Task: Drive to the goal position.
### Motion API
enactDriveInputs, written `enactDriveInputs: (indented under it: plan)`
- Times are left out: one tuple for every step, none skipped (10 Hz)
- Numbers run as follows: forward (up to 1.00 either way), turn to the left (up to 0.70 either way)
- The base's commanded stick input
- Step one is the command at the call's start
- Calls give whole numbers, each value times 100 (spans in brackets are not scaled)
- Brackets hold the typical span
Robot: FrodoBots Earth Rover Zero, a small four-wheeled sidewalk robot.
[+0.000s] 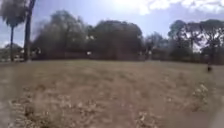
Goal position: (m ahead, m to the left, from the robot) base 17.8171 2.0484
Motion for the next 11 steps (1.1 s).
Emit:
enactDriveInputs:
  plan:
    - [70, 35]
    - [70, 32]
    - [70, 0]
    - [70, 0]
    - [70, 0]
    - [70, 0]
    - [70, 0]
    - [70, 0]
    - [70, 0]
    - [70, 0]
    - [70, 0]
